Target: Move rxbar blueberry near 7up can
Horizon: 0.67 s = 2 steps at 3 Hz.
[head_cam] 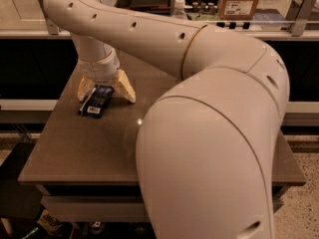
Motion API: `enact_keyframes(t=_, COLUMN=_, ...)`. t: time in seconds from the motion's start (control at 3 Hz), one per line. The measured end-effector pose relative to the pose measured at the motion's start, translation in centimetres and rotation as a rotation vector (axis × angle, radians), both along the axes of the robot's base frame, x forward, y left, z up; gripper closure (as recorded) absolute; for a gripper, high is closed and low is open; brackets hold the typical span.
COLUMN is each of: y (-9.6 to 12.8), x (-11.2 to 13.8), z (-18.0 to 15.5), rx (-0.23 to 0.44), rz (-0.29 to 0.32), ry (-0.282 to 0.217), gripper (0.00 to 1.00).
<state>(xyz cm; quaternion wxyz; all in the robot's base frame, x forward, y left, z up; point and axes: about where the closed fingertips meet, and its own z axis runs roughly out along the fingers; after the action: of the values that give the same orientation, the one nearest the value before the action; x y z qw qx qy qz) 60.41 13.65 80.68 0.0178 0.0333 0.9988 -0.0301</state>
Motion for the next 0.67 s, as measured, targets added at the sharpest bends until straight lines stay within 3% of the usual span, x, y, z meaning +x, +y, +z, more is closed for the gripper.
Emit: enact_keyframes(t=0.67, y=0.0, x=0.0, z=1.47, rx=0.0, rz=0.0, ry=0.0, gripper=0.87)
